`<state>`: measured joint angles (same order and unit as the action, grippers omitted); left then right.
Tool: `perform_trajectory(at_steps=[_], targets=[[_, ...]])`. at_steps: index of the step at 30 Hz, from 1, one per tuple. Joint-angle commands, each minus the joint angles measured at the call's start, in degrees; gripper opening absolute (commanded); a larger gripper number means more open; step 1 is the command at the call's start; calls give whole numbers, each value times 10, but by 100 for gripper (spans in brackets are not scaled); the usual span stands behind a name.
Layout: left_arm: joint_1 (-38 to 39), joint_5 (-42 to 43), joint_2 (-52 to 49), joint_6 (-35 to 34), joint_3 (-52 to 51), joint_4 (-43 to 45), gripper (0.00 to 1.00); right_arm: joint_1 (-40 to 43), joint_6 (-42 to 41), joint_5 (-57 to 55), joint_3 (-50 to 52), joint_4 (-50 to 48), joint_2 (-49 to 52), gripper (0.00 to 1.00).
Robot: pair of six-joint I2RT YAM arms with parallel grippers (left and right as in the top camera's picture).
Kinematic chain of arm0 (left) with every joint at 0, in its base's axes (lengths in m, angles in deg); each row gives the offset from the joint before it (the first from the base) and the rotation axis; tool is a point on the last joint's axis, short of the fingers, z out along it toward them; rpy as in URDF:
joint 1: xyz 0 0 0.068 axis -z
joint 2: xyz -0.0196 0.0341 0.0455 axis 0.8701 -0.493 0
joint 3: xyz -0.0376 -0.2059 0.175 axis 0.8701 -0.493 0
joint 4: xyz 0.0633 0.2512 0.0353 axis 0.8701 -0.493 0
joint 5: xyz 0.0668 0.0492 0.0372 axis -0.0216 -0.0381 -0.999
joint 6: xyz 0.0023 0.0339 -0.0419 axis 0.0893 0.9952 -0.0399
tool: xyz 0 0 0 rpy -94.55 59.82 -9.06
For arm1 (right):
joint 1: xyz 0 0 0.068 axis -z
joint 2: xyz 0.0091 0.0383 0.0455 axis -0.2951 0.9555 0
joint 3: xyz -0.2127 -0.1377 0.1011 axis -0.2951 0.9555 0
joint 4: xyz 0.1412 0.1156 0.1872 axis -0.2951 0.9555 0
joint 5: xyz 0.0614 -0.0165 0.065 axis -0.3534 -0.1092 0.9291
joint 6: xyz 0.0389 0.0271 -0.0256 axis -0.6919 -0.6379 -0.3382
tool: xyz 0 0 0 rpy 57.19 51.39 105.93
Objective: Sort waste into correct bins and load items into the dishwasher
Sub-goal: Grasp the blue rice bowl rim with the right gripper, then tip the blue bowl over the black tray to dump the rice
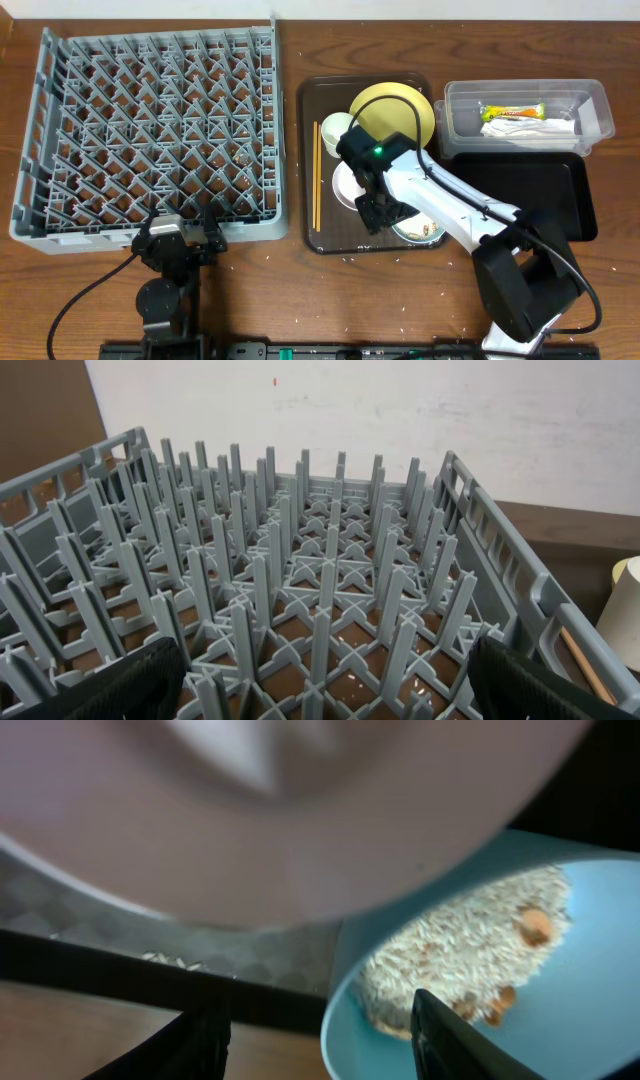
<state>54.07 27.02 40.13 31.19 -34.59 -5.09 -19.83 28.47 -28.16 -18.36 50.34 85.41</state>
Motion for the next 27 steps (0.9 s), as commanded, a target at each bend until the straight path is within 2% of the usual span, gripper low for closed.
perform_trajectory(at_steps=[1, 2, 5, 9, 18, 24, 27], targets=[[-3, -7, 3, 6, -10, -20, 91, -2, -11, -15, 30, -36, 0, 50], [-3, -7, 3, 6, -10, -20, 92, -2, -11, -15, 38, -45, 0, 48], [-3, -7, 3, 6, -10, -20, 92, -2, -11, -15, 73, -85, 0, 32], [-3, -8, 3, 6, -10, -19, 92, -2, -11, -16, 81, -96, 0, 2], [-3, -7, 3, 6, -10, -20, 92, -2, -10, -15, 62, -67, -26, 1], [-3, -7, 3, 6, -10, -20, 92, 27, 18, 22, 13, -37, -132, 2], [-3, -8, 3, 6, -10, -20, 91, 89, 33, 65, 13, -34, -199, 1]])
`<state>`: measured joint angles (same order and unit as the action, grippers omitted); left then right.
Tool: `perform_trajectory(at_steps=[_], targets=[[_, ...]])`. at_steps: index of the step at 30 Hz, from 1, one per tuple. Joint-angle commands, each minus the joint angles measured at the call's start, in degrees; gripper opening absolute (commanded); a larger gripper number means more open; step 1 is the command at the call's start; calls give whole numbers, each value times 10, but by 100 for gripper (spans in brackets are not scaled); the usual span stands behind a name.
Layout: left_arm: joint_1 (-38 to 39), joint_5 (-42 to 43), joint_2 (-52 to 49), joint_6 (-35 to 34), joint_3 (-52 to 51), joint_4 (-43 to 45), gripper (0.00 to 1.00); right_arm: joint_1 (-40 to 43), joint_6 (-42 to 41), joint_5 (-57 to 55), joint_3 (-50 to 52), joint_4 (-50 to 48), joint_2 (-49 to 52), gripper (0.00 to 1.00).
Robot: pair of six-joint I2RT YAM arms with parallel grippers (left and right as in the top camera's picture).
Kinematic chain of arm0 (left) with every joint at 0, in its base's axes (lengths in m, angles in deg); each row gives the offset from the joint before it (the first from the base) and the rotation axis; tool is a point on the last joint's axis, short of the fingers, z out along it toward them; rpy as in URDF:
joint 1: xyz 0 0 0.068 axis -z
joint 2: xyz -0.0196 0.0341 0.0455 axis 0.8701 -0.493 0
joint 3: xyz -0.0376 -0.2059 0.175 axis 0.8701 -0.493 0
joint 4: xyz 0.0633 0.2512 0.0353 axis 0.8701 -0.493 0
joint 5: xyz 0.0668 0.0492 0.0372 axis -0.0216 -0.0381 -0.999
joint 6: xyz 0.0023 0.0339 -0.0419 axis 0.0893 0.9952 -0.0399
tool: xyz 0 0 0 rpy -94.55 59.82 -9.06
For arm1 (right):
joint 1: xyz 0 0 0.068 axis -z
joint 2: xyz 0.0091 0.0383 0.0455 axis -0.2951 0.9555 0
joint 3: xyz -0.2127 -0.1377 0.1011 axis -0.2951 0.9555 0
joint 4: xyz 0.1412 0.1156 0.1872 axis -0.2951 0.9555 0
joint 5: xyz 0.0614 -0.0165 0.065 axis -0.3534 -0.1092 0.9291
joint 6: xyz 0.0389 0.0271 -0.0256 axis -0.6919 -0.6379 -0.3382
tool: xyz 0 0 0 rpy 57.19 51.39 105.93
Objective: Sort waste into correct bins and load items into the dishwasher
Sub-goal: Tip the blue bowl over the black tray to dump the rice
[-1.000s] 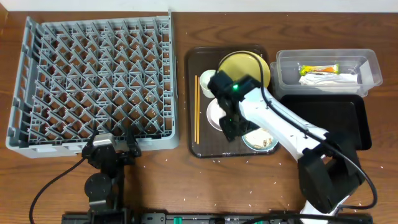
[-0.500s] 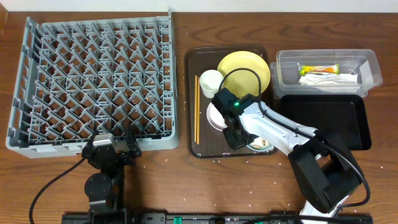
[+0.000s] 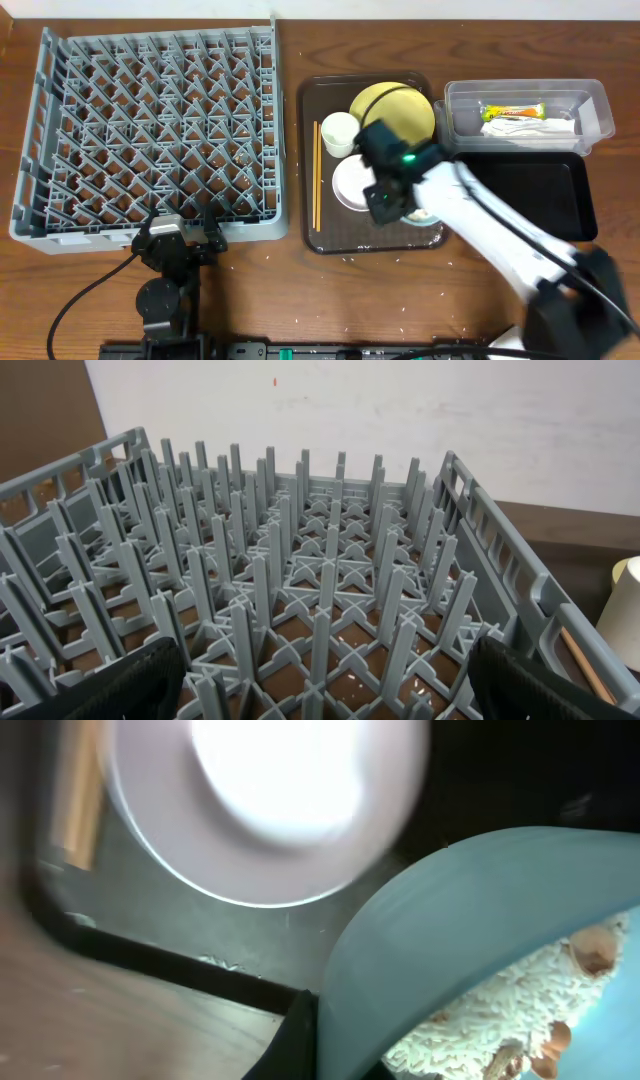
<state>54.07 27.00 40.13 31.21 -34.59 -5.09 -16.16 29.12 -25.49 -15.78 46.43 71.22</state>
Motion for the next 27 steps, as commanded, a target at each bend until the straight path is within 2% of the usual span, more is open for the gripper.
perform_trajectory(at_steps=[1, 10, 14, 22, 27], targets=[[-3, -7, 3, 5, -10, -20, 92, 70, 34, 51, -13, 6, -67, 1], [-3, -7, 3, 5, -10, -20, 92, 344, 139, 293, 26, -14, -86, 1], [-3, -7, 3, 5, -10, -20, 92, 455, 160, 399, 55, -37, -85, 1], [-3, -7, 3, 5, -10, -20, 92, 590, 160, 588, 127, -100, -58, 1], [-3, -7, 3, 5, -10, -20, 92, 646, 163, 752, 190, -192, -25, 1]])
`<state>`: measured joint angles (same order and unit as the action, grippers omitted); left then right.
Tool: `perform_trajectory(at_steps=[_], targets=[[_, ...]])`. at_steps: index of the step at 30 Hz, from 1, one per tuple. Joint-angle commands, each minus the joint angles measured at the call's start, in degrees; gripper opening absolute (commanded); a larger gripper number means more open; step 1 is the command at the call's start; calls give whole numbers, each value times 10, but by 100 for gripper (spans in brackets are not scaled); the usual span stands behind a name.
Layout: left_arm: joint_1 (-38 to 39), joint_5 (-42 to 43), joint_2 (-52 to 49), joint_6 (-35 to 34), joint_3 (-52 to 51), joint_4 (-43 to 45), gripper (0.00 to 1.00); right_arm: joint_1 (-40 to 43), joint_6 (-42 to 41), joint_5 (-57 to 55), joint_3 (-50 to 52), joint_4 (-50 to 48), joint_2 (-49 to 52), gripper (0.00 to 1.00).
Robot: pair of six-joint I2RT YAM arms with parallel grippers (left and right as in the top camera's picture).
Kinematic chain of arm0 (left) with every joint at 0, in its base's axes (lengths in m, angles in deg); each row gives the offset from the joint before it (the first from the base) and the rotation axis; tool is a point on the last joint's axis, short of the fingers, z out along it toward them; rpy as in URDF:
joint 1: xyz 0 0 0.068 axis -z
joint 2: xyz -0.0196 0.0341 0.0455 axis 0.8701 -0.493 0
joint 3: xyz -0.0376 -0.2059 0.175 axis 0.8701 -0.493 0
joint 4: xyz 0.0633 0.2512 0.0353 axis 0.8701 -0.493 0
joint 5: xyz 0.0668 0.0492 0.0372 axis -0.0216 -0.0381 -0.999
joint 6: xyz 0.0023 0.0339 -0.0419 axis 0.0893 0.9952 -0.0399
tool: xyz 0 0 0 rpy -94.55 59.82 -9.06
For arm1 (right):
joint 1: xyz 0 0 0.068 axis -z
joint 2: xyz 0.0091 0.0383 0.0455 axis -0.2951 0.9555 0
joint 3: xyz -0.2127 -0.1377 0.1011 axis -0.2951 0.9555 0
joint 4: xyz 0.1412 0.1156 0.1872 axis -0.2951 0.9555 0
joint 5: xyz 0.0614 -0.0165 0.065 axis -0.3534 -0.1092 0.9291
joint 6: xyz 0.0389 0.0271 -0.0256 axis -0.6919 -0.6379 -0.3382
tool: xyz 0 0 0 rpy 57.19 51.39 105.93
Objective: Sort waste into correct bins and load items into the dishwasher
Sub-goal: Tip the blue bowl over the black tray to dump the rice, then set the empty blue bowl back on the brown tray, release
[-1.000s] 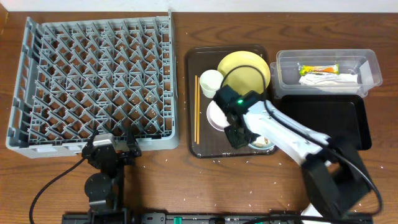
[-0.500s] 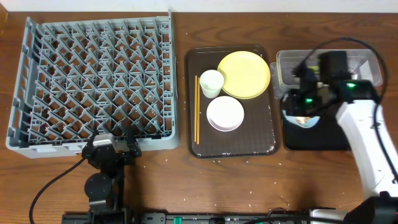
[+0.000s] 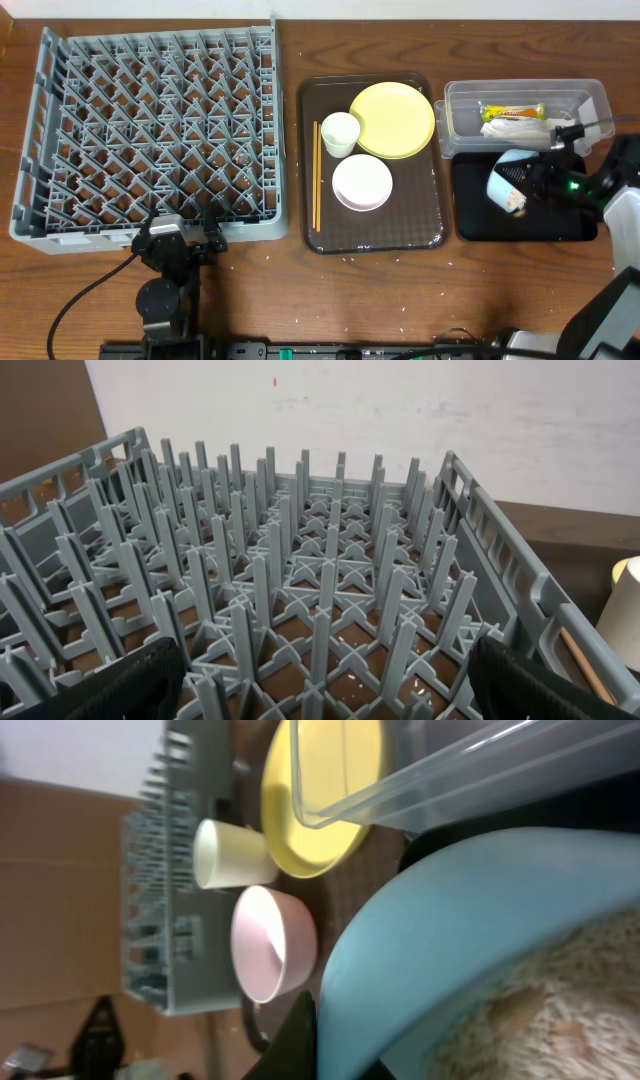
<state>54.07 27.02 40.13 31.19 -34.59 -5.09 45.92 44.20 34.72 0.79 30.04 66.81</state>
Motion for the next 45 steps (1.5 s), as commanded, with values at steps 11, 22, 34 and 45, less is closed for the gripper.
perform_trajectory(at_steps=[11, 22, 34, 45], targets=[[-3, -7, 3, 6, -10, -19, 92, 114, -50, 307, 47, -44, 124, 1], [-3, -8, 3, 6, -10, -20, 92, 140, -96, 307, 47, -43, 146, 1], [-3, -8, 3, 6, -10, -20, 91, 138, -79, 307, 47, -5, 144, 1], [-3, -7, 3, 6, -10, -20, 92, 119, 15, 293, 46, 62, 109, 1]])
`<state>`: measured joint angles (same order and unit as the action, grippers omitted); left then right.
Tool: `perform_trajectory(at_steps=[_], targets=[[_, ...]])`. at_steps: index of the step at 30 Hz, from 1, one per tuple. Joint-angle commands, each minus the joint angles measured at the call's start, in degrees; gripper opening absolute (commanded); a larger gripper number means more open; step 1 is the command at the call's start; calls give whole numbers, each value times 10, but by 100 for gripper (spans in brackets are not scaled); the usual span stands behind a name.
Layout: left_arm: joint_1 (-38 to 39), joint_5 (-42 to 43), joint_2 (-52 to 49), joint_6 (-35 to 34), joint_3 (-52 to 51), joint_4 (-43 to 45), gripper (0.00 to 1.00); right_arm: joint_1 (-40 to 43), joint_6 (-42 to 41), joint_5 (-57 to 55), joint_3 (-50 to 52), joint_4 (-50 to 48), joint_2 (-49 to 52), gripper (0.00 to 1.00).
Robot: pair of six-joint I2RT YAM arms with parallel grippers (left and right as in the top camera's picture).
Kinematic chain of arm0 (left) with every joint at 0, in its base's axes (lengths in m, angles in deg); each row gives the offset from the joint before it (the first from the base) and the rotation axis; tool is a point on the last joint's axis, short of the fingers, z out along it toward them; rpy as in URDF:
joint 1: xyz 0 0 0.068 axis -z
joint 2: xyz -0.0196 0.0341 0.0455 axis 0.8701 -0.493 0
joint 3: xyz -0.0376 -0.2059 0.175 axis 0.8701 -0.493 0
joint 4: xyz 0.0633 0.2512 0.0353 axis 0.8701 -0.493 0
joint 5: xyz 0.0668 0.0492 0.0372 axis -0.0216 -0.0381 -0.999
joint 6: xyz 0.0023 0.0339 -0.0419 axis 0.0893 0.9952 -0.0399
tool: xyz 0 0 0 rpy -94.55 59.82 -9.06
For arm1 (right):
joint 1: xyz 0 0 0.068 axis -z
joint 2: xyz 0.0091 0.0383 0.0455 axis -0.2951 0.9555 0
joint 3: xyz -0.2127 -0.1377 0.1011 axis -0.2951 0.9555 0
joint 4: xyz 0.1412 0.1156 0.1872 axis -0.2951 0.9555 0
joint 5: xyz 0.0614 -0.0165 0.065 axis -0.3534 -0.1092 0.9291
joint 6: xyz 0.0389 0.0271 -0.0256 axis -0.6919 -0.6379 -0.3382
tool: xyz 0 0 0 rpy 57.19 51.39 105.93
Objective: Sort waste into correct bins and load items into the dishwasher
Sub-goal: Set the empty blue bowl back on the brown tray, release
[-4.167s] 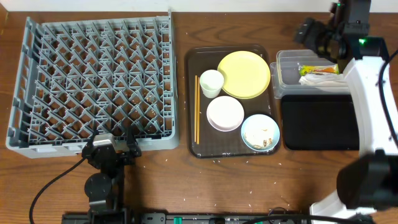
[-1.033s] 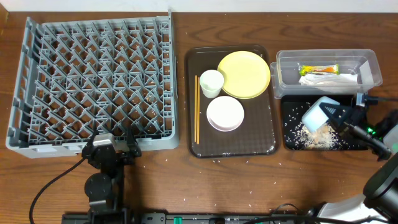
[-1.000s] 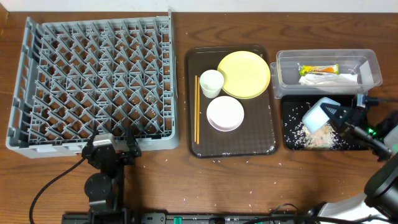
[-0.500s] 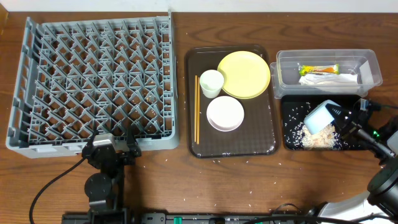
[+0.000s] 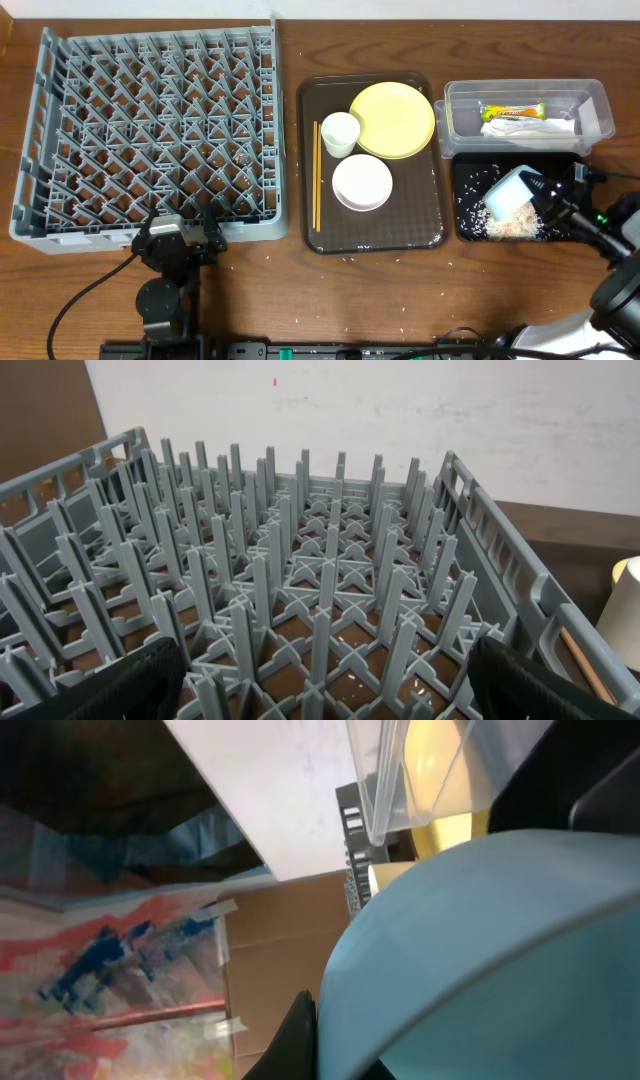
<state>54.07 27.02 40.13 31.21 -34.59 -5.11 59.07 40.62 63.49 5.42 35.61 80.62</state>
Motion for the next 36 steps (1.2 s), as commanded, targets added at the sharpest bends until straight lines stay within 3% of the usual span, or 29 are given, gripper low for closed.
perform_trajectory(at_steps=[1, 4, 8, 13, 14, 19, 21, 25, 34, 36], targets=[[-3, -7, 3, 5, -10, -19, 91, -13, 51, -1, 0, 5, -38, 1], [-3, -7, 3, 5, -10, -19, 92, -22, 50, -31, -1, 7, -74, 1], [-3, -8, 3, 5, -10, -19, 91, -80, 9, -158, -6, 8, -172, 1], [-3, -7, 3, 5, -10, -19, 92, -247, -47, -365, -38, 8, -288, 1], [-3, -8, 3, 5, -10, -19, 92, -327, -71, -474, -52, 8, -312, 1], [-3, -7, 3, 5, -10, -19, 92, -561, -139, -732, -62, -1, -303, 1], [-3, -7, 3, 5, -10, -19, 92, -613, -146, -784, -62, -5, -282, 1], [-3, -7, 3, 5, -10, -19, 92, -676, -159, -836, -62, -10, -219, 1], [-3, -7, 3, 5, -10, -19, 92, -708, -156, -806, -62, -36, -80, 2], [-3, -7, 3, 5, -10, -19, 91, -710, -153, -800, -62, -45, -75, 12]])
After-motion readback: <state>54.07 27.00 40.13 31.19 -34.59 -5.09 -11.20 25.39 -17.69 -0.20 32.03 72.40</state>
